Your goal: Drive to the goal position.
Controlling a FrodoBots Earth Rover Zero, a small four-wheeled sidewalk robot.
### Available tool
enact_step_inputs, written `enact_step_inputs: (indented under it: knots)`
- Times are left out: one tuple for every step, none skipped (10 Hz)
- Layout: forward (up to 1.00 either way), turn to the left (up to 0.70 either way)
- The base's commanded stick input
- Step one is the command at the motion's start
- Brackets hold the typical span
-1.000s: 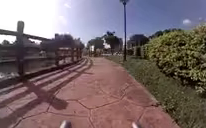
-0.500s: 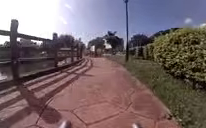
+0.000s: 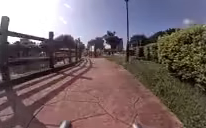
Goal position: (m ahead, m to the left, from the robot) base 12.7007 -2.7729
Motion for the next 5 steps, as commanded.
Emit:
enact_step_inputs:
  knots:
    - [0.5, 0.0]
    - [0.5, 0.0]
    - [0.5, 0.0]
    - [0.5, 0.0]
    - [0.5, 0.0]
